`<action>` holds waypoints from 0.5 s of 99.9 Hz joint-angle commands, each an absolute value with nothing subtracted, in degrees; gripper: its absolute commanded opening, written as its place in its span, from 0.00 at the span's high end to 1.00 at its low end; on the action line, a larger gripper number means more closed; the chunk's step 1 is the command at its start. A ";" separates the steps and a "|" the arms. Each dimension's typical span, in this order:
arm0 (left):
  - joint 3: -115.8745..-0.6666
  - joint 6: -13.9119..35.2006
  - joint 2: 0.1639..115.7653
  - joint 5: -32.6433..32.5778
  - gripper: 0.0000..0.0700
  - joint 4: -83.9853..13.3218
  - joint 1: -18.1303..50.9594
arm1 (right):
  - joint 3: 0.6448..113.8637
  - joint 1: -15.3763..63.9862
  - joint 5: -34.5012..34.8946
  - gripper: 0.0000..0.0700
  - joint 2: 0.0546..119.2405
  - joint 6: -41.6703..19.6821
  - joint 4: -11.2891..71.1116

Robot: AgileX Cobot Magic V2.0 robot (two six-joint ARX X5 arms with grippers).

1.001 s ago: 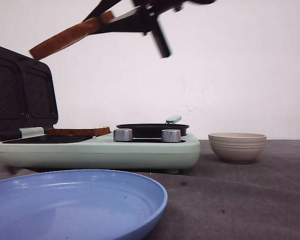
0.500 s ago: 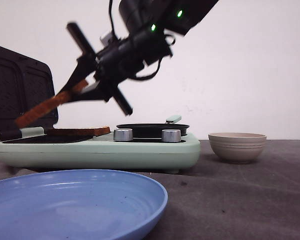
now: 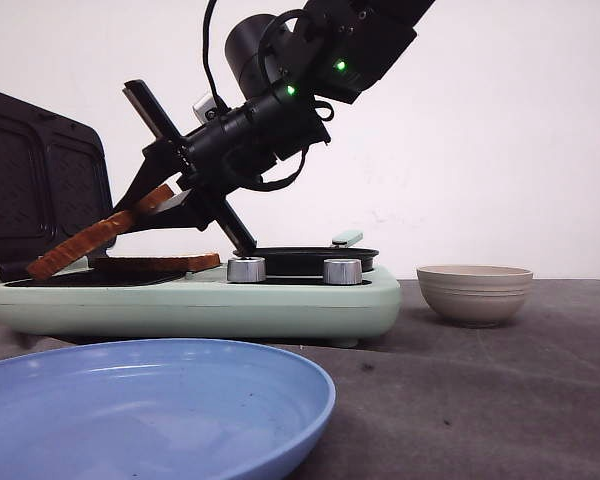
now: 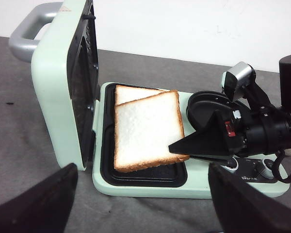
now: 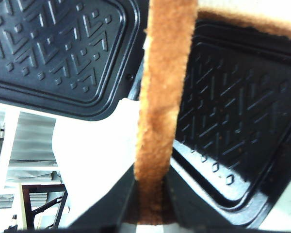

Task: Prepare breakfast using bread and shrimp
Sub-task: 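Lower the slice onto the toaster plate beside the first and release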

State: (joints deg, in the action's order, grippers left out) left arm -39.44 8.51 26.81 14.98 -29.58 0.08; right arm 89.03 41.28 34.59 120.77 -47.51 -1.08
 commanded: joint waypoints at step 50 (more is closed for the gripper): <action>-39.64 8.71 26.85 15.03 0.33 -28.75 0.14 | 90.43 43.75 32.47 1.00 122.65 -48.66 -2.04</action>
State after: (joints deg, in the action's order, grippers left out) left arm -39.44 8.54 26.81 14.98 -29.58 0.08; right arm 89.03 43.13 32.71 120.79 -48.42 -1.10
